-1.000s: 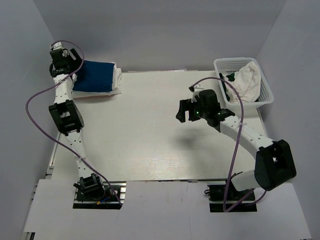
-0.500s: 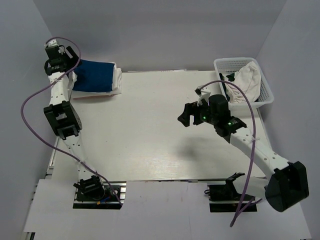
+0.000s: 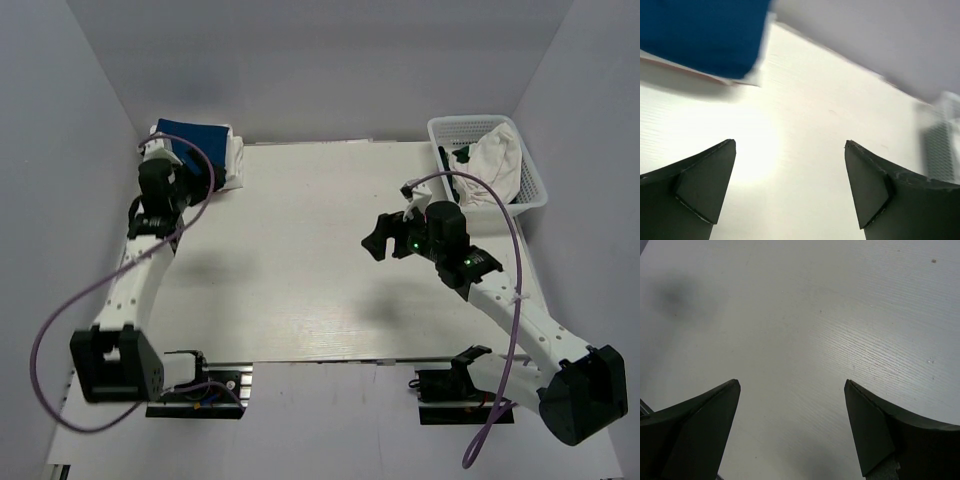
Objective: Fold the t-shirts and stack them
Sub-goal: Put the neatly folded tshirt into the corner of the board with the left arm
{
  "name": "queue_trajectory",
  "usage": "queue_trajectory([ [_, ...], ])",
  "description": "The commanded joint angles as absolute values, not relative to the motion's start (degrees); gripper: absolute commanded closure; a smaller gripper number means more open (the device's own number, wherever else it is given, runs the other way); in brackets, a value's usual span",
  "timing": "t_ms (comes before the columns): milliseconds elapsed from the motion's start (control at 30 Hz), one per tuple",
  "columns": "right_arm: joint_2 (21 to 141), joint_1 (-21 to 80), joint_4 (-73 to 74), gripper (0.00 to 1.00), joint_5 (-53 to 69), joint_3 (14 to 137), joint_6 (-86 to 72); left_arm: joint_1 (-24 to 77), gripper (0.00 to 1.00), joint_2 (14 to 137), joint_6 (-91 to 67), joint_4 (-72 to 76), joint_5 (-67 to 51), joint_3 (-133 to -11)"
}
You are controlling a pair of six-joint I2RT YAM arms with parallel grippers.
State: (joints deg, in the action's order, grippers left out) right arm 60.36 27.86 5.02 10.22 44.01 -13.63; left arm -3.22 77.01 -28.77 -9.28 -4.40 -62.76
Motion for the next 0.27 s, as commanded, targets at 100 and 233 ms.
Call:
queue_trajectory([
  [100,59.0,28.0,5.7,0.1,6.7,41.1,-16.1,4.7,0.01,63.5,-36.9,-11.1,-7.5,-53.0],
  [233,58.2,27.9,4.1,0.1,6.3,40.2,-16.1,6.8,0.01,62.1,-35.2,-17.7,-2.2,-53.8],
])
